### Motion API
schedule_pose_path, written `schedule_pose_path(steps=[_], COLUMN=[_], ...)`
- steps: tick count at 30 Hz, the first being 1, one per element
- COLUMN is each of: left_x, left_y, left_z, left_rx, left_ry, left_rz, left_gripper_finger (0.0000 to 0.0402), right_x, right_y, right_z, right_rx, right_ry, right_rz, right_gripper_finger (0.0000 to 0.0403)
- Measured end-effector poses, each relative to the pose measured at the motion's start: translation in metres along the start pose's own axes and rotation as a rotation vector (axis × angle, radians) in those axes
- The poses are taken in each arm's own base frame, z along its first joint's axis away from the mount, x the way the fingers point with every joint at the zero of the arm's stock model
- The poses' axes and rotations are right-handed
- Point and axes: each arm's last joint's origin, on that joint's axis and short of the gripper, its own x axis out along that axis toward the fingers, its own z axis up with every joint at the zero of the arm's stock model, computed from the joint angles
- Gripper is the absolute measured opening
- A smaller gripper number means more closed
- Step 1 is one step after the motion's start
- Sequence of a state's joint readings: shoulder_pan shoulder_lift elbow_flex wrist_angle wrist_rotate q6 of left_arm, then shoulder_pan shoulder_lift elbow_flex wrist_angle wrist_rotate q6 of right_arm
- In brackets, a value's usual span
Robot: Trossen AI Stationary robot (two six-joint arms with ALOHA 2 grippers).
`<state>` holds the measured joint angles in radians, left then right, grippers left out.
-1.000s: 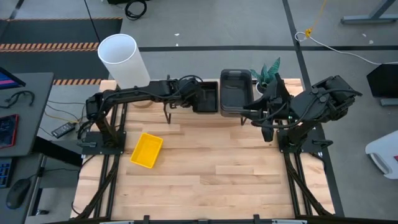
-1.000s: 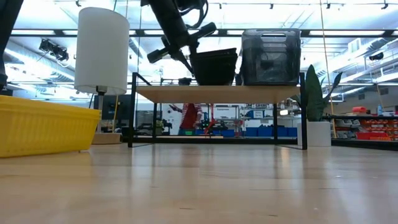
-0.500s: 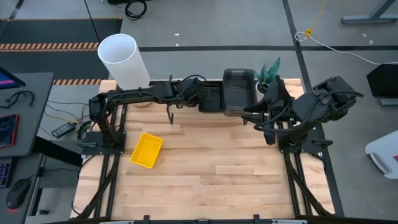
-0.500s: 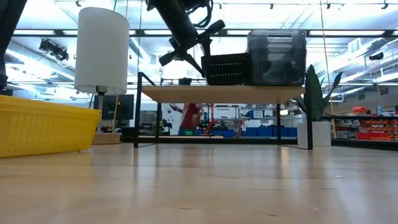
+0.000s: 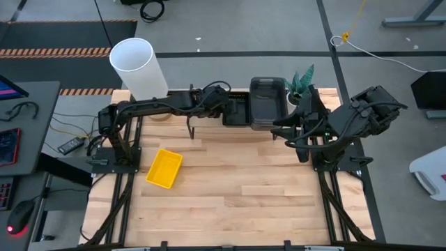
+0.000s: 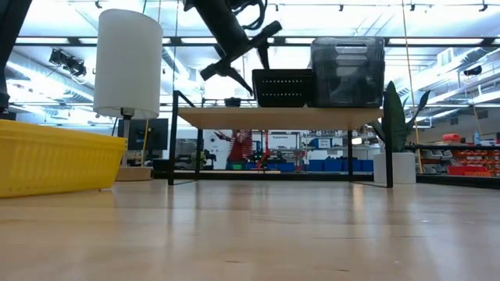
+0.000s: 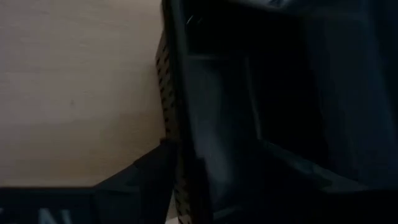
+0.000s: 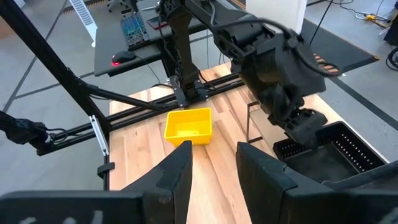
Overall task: Stack baskets on shelf by color
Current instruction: Put the stacked black bins on the shelf, then put the stacked yellow bins on the shelf
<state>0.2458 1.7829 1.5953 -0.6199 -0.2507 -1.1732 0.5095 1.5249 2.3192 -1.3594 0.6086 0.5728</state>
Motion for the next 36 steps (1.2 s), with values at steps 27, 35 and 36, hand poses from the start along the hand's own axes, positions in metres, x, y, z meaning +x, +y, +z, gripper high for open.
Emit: schedule_pose_path(steps=[27, 35, 36], left_x=[-0.132, -0.143, -0.144], left_y=[0.054, 0.058, 0.064], left_z=[-0.070, -0.087, -0.088], left_rx=[0.717, 0.880, 0.894], left_ry=[0.627, 0.566, 0.565], left_rz=[0.429, 0.412, 0.426], left_gripper_finger=[0.0176, 0.0118, 0.0110], right_x=[0.000, 0.000, 0.000], right_y=[-0.003, -0.004, -0.004], right_z=[0.000, 0.002, 0.002], right_rx=[-0.035, -0.010, -0.004], right_ry=[-0.034, -0.065, -0.066], right_rz=[-0.079, -0.120, -0.121], right_gripper_finger=[0.0129, 0.0129, 0.0129])
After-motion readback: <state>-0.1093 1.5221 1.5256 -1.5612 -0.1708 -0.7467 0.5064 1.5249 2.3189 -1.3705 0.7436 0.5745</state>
